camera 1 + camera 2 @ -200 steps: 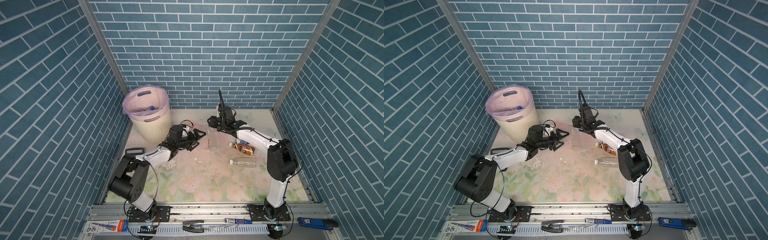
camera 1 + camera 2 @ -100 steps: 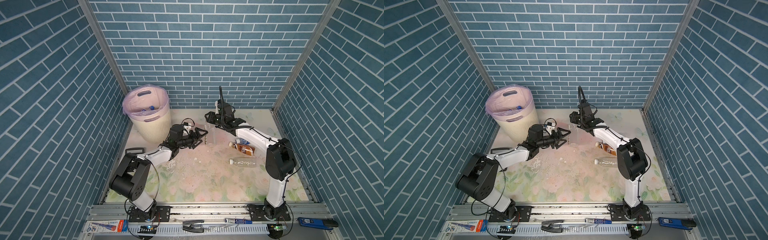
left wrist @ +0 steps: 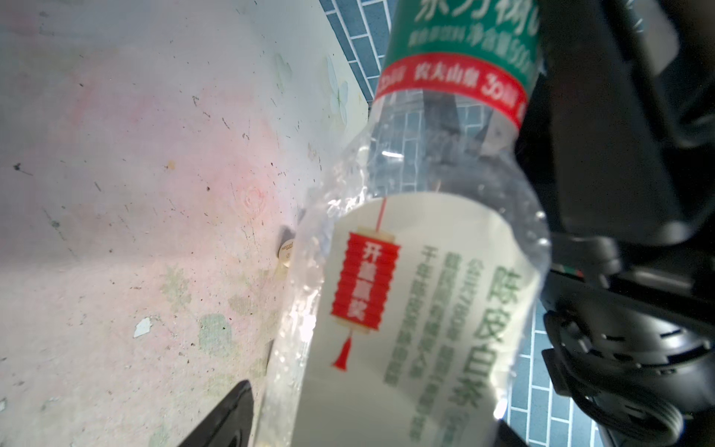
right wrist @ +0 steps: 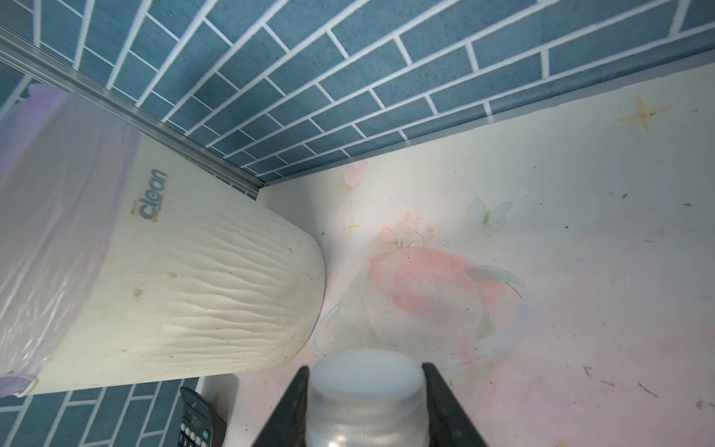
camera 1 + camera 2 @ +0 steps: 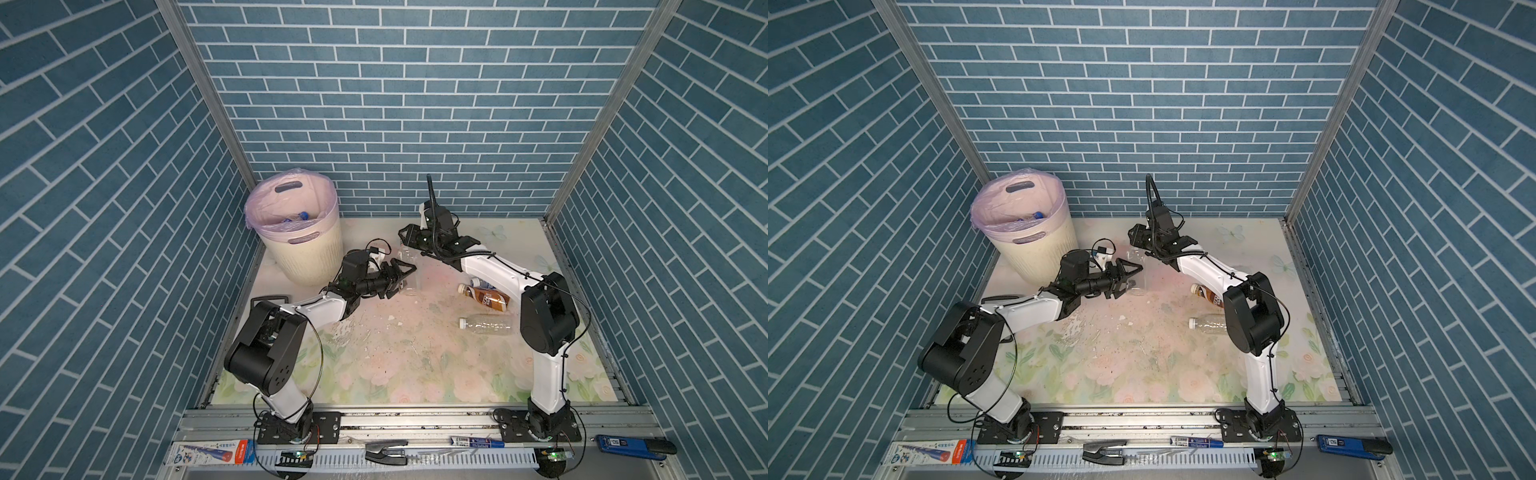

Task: Throw the plastic bottles in the bin
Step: 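Grasp the tea bottle's body with left gripper while right gripper holds the cap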

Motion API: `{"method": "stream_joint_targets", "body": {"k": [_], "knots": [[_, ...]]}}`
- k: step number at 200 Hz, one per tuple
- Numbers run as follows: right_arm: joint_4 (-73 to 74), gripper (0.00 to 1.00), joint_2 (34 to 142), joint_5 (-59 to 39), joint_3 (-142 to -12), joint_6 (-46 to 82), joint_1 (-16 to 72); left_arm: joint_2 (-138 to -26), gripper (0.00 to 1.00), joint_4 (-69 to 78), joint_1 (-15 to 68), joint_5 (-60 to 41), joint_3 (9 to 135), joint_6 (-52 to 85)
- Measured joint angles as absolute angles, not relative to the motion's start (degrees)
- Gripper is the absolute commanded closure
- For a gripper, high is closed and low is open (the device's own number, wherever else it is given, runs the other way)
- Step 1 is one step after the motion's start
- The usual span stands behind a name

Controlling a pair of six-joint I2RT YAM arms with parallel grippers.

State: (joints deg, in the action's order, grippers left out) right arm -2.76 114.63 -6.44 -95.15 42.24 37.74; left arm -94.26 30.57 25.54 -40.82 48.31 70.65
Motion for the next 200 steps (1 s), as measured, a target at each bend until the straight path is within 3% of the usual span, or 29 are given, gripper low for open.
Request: {"method": "stream_joint_targets", "body": {"k": [47, 178, 200], "knots": [[-2.6, 0.7, 114.7, -7.2, -95.2, 42.9, 37.9, -94.3, 0.44, 32.3, 25.6, -41.5, 48.4, 70.1], [-2.5, 0.44, 114.6, -7.4, -95.2, 43.7, 37.9, -94.4, 0.46, 30.1, 25.3, -41.6, 48.7, 70.0], [-2.5, 0.34, 114.2, -7.3, -95.2, 43.9, 37.9, -94.4, 0.48, 28.0, 25.1, -41.4, 49.0, 69.4]]}}
